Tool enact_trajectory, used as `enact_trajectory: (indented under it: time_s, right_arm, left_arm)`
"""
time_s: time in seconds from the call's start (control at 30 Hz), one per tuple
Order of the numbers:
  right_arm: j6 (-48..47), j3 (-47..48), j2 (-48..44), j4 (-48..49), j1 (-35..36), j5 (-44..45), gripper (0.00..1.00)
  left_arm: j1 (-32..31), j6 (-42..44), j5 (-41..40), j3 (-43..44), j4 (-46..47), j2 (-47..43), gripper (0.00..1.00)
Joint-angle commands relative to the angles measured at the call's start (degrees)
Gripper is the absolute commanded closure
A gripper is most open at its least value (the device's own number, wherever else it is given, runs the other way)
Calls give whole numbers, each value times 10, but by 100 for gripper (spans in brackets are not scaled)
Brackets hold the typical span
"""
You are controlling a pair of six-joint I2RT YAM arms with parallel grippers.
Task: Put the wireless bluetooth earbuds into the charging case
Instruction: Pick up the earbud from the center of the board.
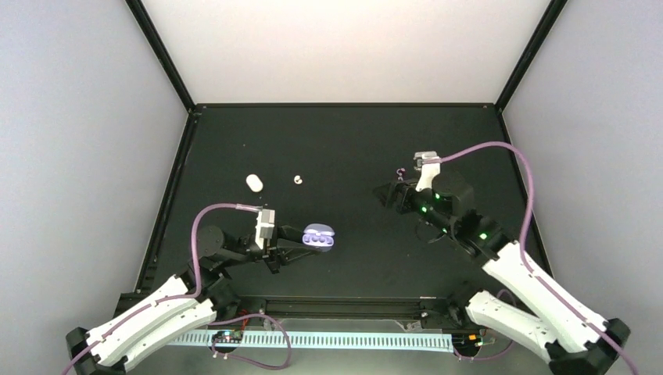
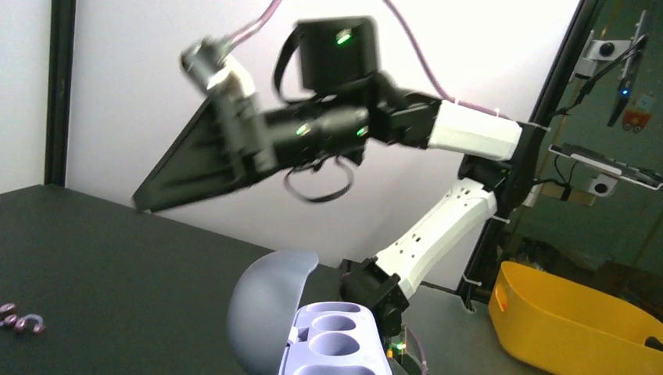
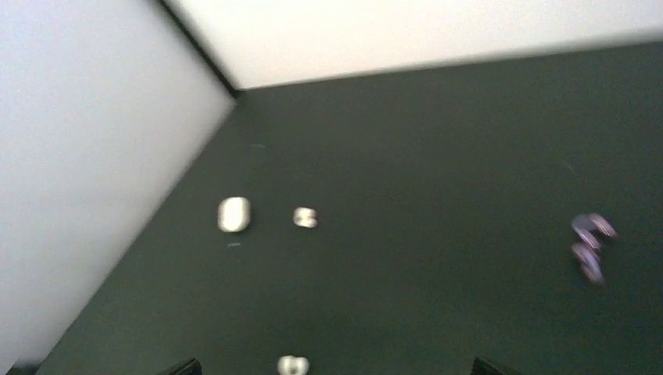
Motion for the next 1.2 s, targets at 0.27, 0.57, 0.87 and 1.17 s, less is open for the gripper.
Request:
enact_trajectory:
  time_s: [0.27, 0.57, 0.87, 1.17]
  right_arm:
    - [128, -96, 220, 193, -199, 63, 45]
    - [-24, 34, 423, 184, -240, 36, 60]
    - [-74, 66, 488, 153, -264, 5, 69]
    - [-94, 79, 529, 141, -265, -9, 68]
  left_arm:
    - [-2, -11, -29, -36, -39, -54, 99]
    - [-2, -15, -37, -40, -33, -66, 99]
    - [-2, -10, -41, -42, -42, -79, 98]
    - [-3, -5, -41, -47, -42, -78, 99]
